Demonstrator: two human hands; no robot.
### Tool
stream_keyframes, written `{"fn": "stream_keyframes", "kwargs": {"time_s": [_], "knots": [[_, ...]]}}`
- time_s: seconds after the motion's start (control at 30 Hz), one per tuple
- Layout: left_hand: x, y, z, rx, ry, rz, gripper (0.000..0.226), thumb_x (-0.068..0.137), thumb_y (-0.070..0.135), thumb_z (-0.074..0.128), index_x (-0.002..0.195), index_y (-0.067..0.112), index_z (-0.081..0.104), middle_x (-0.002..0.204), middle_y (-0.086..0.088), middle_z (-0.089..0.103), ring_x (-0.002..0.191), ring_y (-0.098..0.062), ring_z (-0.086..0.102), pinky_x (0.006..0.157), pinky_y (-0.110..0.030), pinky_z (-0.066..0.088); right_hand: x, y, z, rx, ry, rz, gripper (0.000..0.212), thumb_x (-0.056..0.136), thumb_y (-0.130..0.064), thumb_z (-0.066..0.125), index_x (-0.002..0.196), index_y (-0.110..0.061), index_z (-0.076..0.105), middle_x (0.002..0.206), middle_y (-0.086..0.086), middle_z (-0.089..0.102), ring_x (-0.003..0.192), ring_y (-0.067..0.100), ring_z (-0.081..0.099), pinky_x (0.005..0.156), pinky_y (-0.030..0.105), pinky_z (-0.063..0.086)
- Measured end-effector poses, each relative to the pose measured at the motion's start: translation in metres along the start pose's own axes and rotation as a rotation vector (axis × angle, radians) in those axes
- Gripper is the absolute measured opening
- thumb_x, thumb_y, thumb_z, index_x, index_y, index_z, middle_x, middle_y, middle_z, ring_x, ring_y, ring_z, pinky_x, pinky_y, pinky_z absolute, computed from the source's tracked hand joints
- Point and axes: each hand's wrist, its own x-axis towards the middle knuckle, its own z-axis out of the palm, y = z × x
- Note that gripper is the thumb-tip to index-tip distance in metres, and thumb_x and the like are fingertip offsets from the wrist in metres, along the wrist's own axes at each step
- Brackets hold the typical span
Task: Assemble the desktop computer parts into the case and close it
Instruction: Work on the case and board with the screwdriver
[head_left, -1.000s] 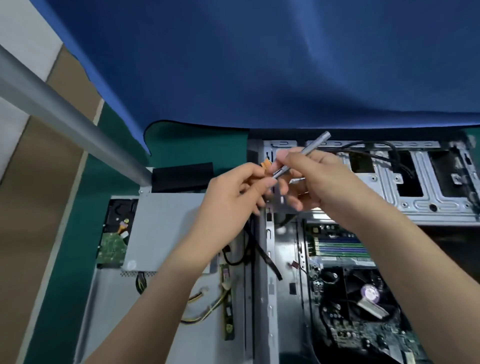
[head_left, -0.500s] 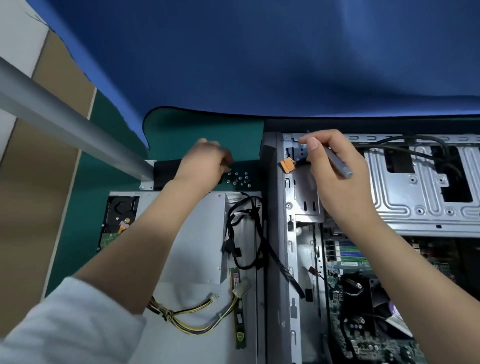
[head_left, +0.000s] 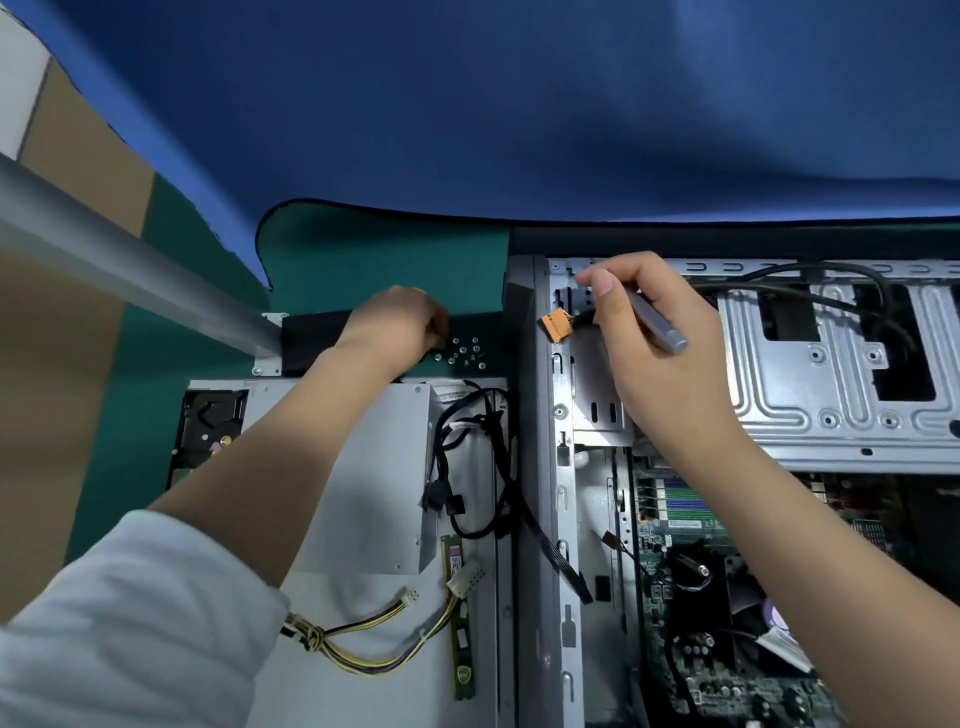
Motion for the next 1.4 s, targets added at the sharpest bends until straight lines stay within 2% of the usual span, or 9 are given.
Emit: {"fn": "stream_keyframes", "kwargs": {"time_s": [0.2,0.27,0.37,0.63,0.8,1.0,1.13,1.27,1.4], "knots": [[-0.019,0.001,-0.003,-0.247,0.168,-0.010,0.005,0.084,0.020,0.065,0.084,0.023,0.069,0.086,0.004,0.070,0.080,-0.013,0.061,0.070,-0.024,0.048,-0.001,0.001,-0.001,0.098,-0.018,0.030,0.020,0.098,-0.024,0.045,0.096,-0.024,0.065,0.070,-0.018,0.055,0.063,-0.002,0.050,0.063,0.017,0.034],[-0.032,0.006,-0.005,-0.331,0.255,-0.004,0.009,0.082,0.019,0.067,0.078,0.027,0.067,0.072,0.016,0.066,0.065,0.002,0.055,0.059,-0.010,0.040,-0.003,-0.002,-0.003,0.159,-0.032,0.043,0.021,0.098,-0.023,0.044,0.095,-0.027,0.064,0.066,-0.007,0.055,0.057,0.001,0.046,0.060,0.021,0.034],[-0.059,0.020,-0.009,-0.471,0.361,0.012,0.013,0.080,0.017,0.069,0.076,0.029,0.066,0.052,0.029,0.055,0.048,0.001,0.045,0.051,-0.005,0.036,-0.009,-0.008,-0.012,0.228,-0.066,0.041,0.021,0.098,-0.023,0.045,0.095,-0.030,0.064,0.070,0.020,0.053,0.053,0.018,0.043,0.056,0.029,0.036],[-0.142,0.085,-0.006,-0.922,0.651,0.113,0.013,0.084,0.021,0.070,0.081,0.034,0.069,0.076,0.011,0.067,0.062,-0.008,0.048,0.060,-0.015,0.042,-0.065,-0.011,-0.057,0.472,-0.209,0.121,0.011,0.096,-0.013,0.052,0.089,-0.018,0.046,0.075,0.005,0.069,0.052,0.026,0.065,0.045,0.019,0.044],[-0.172,0.149,0.021,-1.005,0.578,0.184,0.018,0.087,0.019,0.068,0.081,0.036,0.066,0.077,0.022,0.066,0.066,-0.001,0.054,0.062,-0.013,0.044,-0.103,-0.002,-0.095,0.466,-0.209,0.162,0.019,0.097,-0.019,0.055,0.082,-0.018,0.044,0.075,0.008,0.072,0.066,0.027,0.071,0.047,0.027,0.049],[-0.190,0.197,0.062,-1.187,0.431,0.163,0.014,0.086,0.011,0.069,0.083,0.025,0.068,0.076,0.008,0.068,0.063,-0.004,0.059,0.056,-0.016,0.047,-0.139,0.025,-0.141,0.542,-0.133,0.261,0.020,0.082,-0.028,0.069,0.071,-0.020,0.054,0.060,0.006,0.065,0.066,0.027,0.071,0.052,0.024,0.051],[-0.193,0.218,0.090,-1.358,0.317,0.082,0.011,0.086,0.008,0.068,0.085,0.019,0.068,0.080,-0.006,0.070,0.059,-0.007,0.058,0.056,-0.018,0.049,-0.160,0.045,-0.153,0.621,-0.061,0.323,0.013,0.074,-0.027,0.072,0.081,-0.017,0.066,0.062,0.005,0.065,0.066,0.023,0.070,0.054,0.022,0.053],[-0.190,0.224,0.098,-1.414,0.245,0.086,0.014,0.090,0.007,0.062,0.091,0.019,0.069,0.085,0.000,0.074,0.063,-0.007,0.059,0.061,-0.019,0.051,-0.165,0.051,-0.155,0.661,-0.034,0.323,0.018,0.078,-0.027,0.069,0.093,-0.017,0.070,0.076,0.004,0.070,0.081,0.024,0.070,0.058,0.025,0.055],[-0.187,0.218,0.096,-1.476,0.220,0.077,0.013,0.089,0.007,0.063,0.091,0.017,0.071,0.084,-0.002,0.074,0.063,-0.005,0.061,0.062,-0.017,0.052,-0.162,0.050,-0.151,0.684,-0.052,0.325,0.018,0.087,-0.022,0.060,0.098,-0.009,0.066,0.068,0.002,0.066,0.073,0.020,0.067,0.053,0.026,0.055]]}}
